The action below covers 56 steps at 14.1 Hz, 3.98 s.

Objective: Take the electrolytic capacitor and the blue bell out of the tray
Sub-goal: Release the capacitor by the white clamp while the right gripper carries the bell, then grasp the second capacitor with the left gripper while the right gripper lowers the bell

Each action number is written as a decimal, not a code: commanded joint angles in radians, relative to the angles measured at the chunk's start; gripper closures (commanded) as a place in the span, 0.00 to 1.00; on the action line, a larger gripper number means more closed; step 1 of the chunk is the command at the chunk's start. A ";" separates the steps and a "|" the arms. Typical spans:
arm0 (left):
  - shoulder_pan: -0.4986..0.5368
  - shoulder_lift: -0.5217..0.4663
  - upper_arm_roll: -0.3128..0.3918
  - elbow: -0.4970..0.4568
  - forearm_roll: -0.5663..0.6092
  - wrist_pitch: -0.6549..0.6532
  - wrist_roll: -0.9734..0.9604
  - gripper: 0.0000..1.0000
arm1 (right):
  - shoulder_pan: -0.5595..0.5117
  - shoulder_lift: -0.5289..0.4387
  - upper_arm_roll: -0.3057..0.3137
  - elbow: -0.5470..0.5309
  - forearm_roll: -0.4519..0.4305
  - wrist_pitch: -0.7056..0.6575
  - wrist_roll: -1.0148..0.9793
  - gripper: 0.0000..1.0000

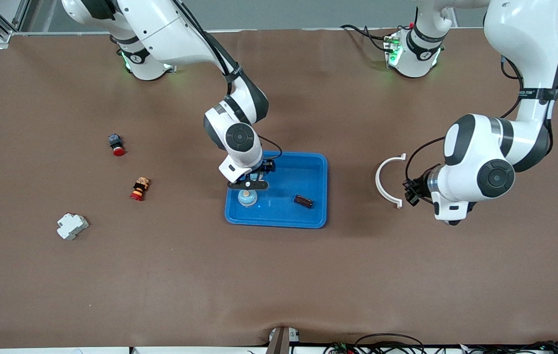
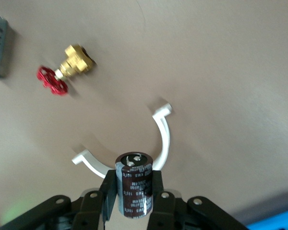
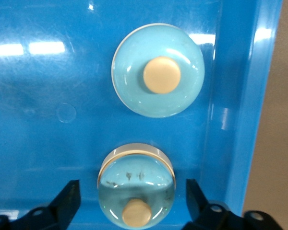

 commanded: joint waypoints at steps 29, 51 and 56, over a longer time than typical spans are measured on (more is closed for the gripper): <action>0.092 0.154 -0.011 -0.007 -0.042 -0.005 -0.019 0.00 | -0.453 -0.326 -0.019 0.101 -0.080 -0.523 -0.893 0.80; -0.267 0.244 -0.047 0.249 -0.148 0.183 -0.237 0.00 | -0.776 -0.214 -0.019 -0.157 -0.173 -0.103 -1.604 0.79; -0.342 0.347 -0.044 0.308 -0.148 0.320 -0.499 0.07 | -0.782 -0.211 -0.019 -0.235 -0.174 0.042 -1.641 0.79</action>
